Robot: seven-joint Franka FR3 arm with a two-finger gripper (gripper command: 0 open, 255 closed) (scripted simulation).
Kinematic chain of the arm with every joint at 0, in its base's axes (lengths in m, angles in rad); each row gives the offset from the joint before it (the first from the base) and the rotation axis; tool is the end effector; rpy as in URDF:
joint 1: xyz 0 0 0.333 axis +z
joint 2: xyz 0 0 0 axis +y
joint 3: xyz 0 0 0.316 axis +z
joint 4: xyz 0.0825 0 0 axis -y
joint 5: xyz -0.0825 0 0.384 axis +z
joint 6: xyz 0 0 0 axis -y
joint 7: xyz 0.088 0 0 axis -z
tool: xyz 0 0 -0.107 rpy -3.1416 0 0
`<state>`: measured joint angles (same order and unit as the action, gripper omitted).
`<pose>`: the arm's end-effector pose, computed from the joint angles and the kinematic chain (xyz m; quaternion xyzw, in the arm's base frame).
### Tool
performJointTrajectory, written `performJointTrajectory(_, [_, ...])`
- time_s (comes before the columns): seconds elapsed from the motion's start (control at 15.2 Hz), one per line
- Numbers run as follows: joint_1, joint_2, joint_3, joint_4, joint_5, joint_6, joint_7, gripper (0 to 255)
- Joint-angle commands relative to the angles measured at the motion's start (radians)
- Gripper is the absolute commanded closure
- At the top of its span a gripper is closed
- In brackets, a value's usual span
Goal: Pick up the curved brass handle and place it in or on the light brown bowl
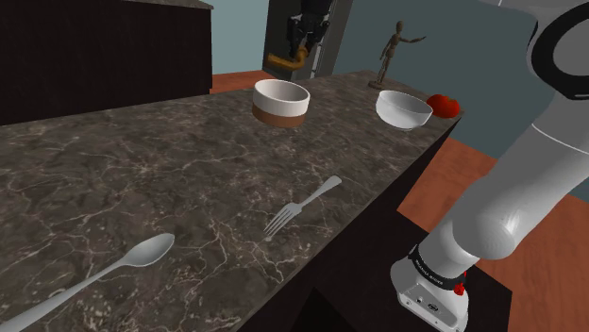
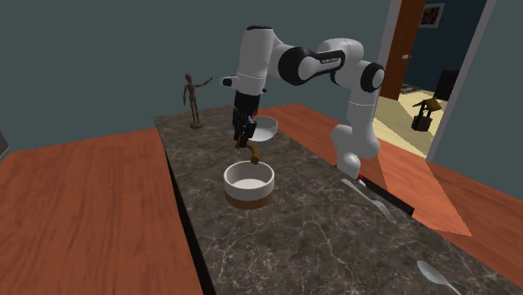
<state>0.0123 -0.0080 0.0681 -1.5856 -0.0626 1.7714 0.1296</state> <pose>0.5701 0.0406 0.6416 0.9946 -0.0212 0.0994 0.0211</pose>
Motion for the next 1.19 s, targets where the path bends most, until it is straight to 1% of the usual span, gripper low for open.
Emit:
performJointTrajectory(0.0, [0.001, 0.000, 0.001, -0.023, -0.001, 0.024, 0.004, 255])
performJointTrajectory(0.73, [0.000, -0.020, 0.000, -0.196, -0.002, 0.176, 0.011, 255])
performJointTrajectory(1.12, [0.000, -0.020, 0.000, -0.200, -0.002, 0.180, 0.012, 255])
